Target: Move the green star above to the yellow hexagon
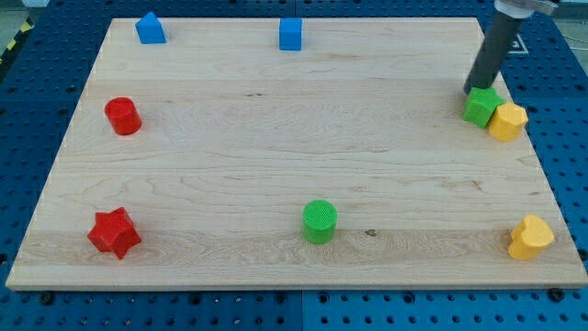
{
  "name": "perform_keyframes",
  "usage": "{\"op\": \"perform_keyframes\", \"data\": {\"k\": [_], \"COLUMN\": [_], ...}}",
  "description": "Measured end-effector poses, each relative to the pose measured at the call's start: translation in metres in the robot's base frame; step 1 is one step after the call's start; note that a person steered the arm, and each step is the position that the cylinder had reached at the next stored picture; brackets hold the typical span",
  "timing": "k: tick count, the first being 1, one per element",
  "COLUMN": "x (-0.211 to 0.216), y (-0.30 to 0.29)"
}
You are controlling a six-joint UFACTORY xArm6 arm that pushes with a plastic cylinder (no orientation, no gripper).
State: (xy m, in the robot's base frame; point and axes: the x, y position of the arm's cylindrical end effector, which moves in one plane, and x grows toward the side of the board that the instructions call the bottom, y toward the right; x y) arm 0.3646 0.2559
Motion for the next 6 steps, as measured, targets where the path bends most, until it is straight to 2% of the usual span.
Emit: {"op": "perform_keyframes", "data": {"k": [2, 4, 6], "x": [0.015, 0.072, 0.071], "y": [0.054, 0.047, 0.041]}}
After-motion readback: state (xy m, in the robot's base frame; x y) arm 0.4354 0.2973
